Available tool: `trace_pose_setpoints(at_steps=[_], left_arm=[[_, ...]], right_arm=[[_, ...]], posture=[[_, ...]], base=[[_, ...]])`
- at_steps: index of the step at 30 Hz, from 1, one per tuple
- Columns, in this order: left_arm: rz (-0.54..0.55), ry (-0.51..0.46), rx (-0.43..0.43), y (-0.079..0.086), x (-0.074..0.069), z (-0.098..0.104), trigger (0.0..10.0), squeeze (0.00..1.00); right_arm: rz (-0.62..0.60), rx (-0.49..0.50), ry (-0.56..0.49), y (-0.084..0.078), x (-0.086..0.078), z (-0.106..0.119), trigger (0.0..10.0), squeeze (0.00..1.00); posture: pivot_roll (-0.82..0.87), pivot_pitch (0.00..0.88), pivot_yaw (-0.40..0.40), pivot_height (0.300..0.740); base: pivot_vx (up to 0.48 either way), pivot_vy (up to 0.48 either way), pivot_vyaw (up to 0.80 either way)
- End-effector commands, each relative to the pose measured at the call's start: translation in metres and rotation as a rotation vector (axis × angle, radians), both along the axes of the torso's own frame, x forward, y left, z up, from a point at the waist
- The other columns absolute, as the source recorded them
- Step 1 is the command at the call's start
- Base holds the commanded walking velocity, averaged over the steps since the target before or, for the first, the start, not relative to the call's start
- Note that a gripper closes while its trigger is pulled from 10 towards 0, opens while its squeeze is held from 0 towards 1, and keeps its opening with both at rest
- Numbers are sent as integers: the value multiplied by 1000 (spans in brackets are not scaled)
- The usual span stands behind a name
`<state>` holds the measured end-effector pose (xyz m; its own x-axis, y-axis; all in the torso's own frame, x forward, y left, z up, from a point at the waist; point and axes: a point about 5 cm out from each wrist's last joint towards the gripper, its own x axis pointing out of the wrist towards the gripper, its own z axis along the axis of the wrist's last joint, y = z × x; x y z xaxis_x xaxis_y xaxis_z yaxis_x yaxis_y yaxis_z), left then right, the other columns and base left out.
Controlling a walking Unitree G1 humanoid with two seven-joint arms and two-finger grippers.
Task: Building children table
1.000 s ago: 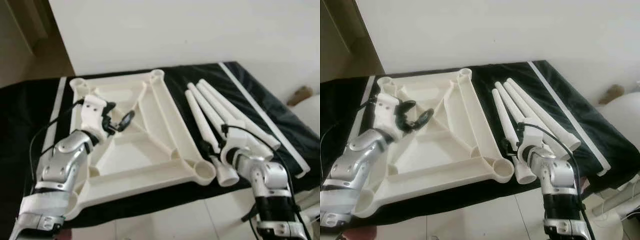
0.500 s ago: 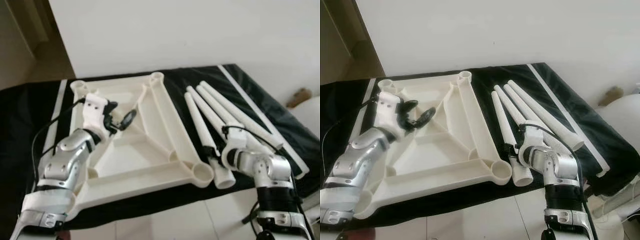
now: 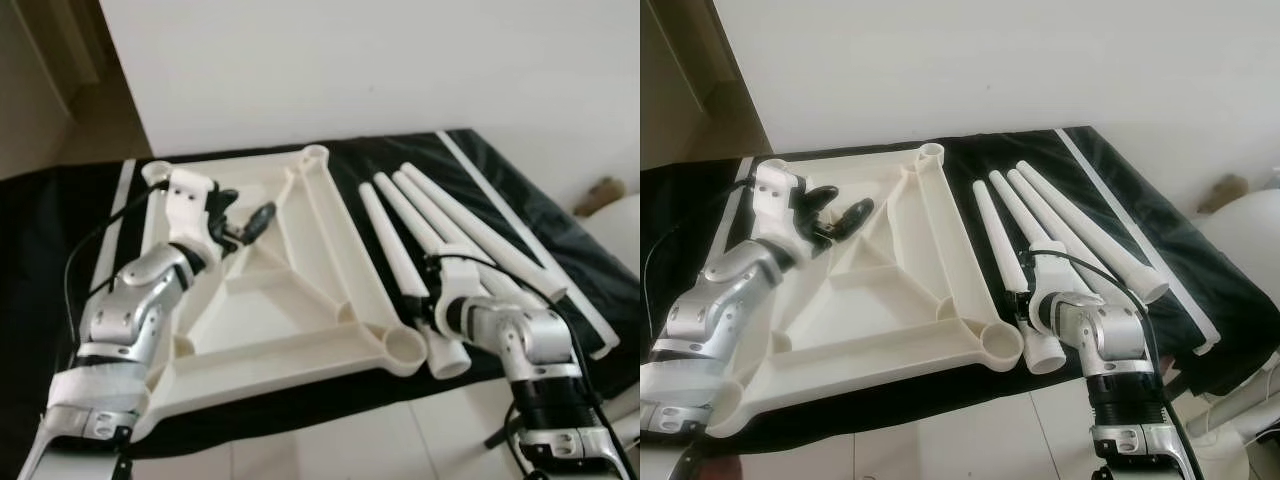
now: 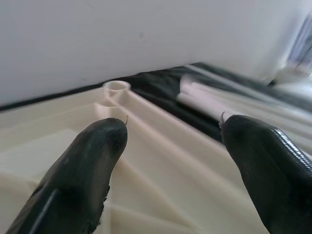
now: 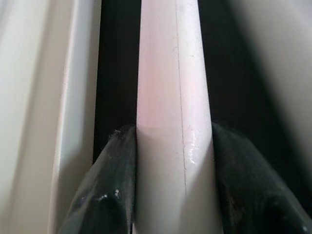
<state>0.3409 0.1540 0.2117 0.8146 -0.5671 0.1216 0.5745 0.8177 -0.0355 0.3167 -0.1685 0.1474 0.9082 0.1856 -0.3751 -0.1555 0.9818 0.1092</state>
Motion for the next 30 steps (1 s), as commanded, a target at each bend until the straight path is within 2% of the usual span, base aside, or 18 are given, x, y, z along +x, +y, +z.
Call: trace_pose_setpoints(at_steps=[1,2,6,8,11,14,15,17,21,23,24,25,28,30], left_arm=[[-110,23,-45,-6,2,5,10000,0],[-102,39,-67,-8,6,7,10000,0],[-103,75,-93,-10,14,11,10000,0],[-112,89,-108,-13,20,17,10000,0],[-111,93,-120,-16,26,23,10000,0],[-110,105,-94,-26,34,27,10000,0],[-110,105,-94,-26,34,27,10000,0],[-85,106,-30,-32,40,26,10000,0],[-55,115,6,-35,46,26,10000,0],[-67,102,39,-46,51,33,10000,0],[-67,102,39,-46,51,33,10000,0],[-93,80,50,-58,54,44,10000,0],[-78,54,59,-61,56,50,10000,0],[-64,27,44,-65,59,62,10000,0]], right_arm=[[-31,7,-276,-4,6,38,10000,0],[-36,-2,-340,-5,6,45,10000,0],[-2,44,-377,-3,7,51,10000,0],[54,152,-466,3,4,63,10000,0],[103,202,-515,8,1,70,10000,0],[212,258,-580,26,-6,72,10000,0],[212,258,-580,26,-6,72,10000,0],[304,241,-630,42,-13,71,10000,0],[365,239,-658,52,-18,71,10000,0],[407,260,-652,60,-21,67,10000,0],[407,260,-652,60,-21,67,10000,0],[468,261,-640,68,-24,63,10000,0],[480,261,-634,69,-24,62,10000,0],[487,251,-621,70,-22,59,10000,0]], posture=[[-41,24,25,740],[-41,24,26,740],[-42,24,28,740],[-44,24,32,740],[-44,24,31,740],[-46,24,31,740],[-46,24,31,740],[-43,20,28,740],[-43,18,27,740],[-38,17,23,740],[-38,17,23,740],[-35,13,24,740],[-31,13,23,740],[-31,12,25,740]], base=[[0,0,0],[0,0,0],[0,0,0],[0,0,0],[0,0,0],[0,0,0],[0,0,0],[0,0,0],[0,0,0],[0,0,0],[0,0,0],[0,0,0],[0,0,0],[0,0,0]])
